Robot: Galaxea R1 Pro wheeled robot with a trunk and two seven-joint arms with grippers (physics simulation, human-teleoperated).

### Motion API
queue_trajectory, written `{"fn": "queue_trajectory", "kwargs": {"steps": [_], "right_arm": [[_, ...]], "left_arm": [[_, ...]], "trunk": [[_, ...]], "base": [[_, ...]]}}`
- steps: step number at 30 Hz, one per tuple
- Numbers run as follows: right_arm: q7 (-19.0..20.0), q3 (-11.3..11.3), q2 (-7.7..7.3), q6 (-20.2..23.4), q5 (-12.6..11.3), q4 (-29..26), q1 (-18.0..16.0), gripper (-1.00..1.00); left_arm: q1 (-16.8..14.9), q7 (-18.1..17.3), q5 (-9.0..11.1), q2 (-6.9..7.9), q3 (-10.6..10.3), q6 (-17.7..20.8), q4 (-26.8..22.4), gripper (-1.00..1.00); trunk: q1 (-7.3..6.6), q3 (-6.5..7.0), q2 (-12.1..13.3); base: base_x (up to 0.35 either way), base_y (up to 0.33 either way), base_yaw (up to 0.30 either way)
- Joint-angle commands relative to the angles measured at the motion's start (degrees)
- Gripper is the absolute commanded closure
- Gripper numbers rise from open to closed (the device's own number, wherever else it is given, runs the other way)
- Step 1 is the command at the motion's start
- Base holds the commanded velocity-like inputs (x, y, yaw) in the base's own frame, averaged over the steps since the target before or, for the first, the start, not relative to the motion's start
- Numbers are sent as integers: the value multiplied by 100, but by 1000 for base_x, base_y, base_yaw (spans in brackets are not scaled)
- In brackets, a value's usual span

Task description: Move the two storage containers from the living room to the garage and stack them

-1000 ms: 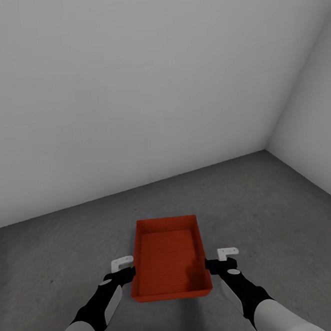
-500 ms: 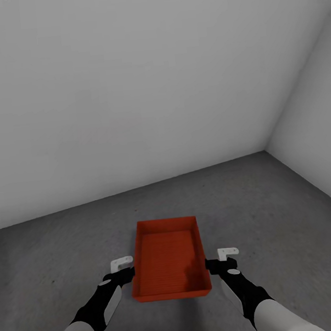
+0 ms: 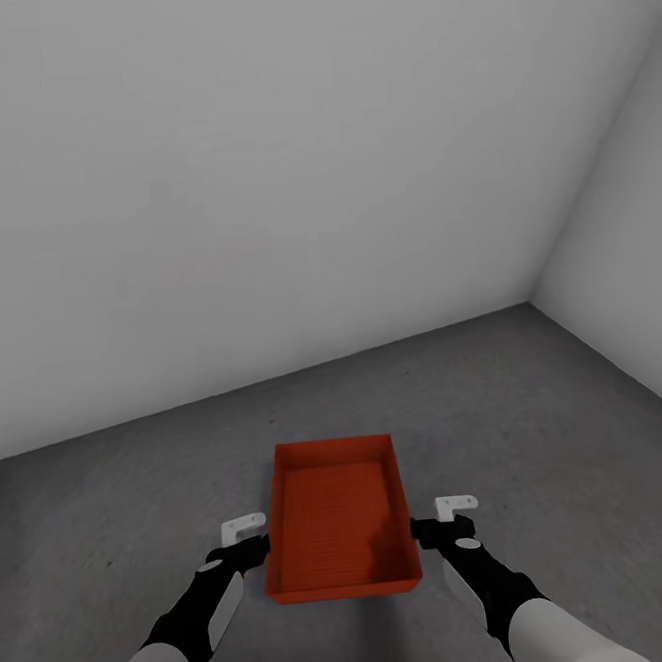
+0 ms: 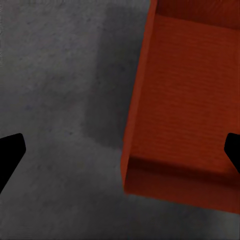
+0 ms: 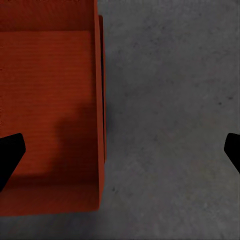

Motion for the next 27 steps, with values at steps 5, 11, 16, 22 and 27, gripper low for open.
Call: {"fn": "queue_trajectory", "kwargs": {"steps": [5,11,16,22,27], "right_arm": [[-43,50,-4,22,-60,-9,-2,-100],[-43,50,0,22,-60,-9,-2,-100],[-38,50,-4,17,-60,-2,-5,-100],[-42,50,-4,13,-60,0,-2,-100],[-39,50,-5,13,-60,0,-2,-100]], "left_arm": [[0,28,52,0,-11,29,8,-100],[0,28,52,0,-13,29,34,-100],[0,28,52,1,-15,28,50,-100],[0,28,52,0,-13,23,53,-100],[0,28,54,0,-11,23,53,-100]], "trunk": [[-110,85,198],[-242,193,439],[-351,283,639],[-483,391,880],[-593,480,1081]], "base": [[0,0,0],[0,0,0],[0,0,0],[0,0,0],[0,0,0]]}}
